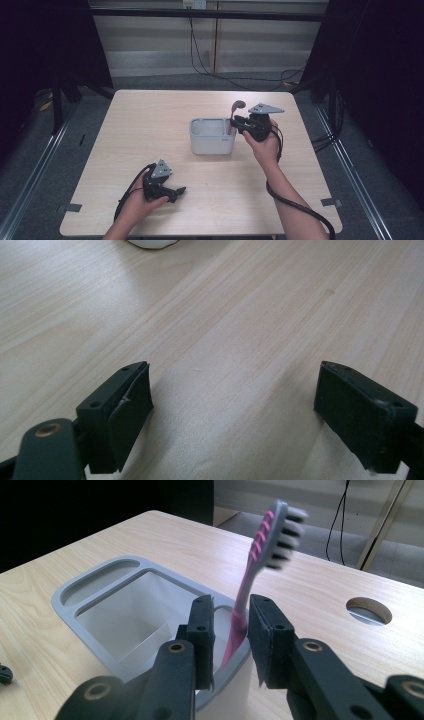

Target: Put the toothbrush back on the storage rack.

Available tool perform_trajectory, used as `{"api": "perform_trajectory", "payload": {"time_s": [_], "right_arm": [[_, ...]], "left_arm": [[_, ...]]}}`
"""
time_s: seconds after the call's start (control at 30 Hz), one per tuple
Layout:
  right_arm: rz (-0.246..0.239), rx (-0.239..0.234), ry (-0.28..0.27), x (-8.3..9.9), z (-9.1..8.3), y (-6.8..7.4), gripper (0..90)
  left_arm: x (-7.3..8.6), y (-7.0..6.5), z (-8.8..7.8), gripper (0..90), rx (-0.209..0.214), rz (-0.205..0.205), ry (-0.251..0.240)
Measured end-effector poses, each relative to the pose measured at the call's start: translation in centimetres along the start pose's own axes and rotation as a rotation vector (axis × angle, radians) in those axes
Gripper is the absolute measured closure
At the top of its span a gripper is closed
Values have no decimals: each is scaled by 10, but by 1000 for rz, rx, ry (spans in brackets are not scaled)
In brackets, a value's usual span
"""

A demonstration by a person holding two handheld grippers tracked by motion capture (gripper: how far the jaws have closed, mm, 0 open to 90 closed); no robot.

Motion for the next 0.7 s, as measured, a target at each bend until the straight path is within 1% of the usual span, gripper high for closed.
{"api": "perform_trajectory", "payload": {"time_s": [0.2, 0.27, 0.3, 0.5, 0.53, 0.7], "right_arm": [[5, 3, -2, -1, -1, 0, 688], [6, 4, -4, -1, -1, -1, 664], [10, 1, -3, -1, -2, -1, 638], [7, -7, -1, -2, -4, 0, 601], [-2, -5, 1, -2, -4, 1, 586], [0, -9, 4, -2, -6, 2, 533]], "left_arm": [[0, 0, 0, 149, 0, -1, 0], [0, 0, 0, 149, 0, -1, 0], [0, 0, 0, 149, 0, -1, 0], [0, 0, 0, 149, 0, 0, 0], [0, 0, 0, 149, 0, -1, 0], [0, 0, 0, 149, 0, -1, 0]]}}
Point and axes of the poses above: each handheld gripper's, and its own axes: z roughly forward along the jaws, x roughly out of its underside, y roughly to its left, the point moved 5 cm from there along z, roughly forward along the jaws, and after that the axes turned 5 degrees about z, right-handed, at the moved point
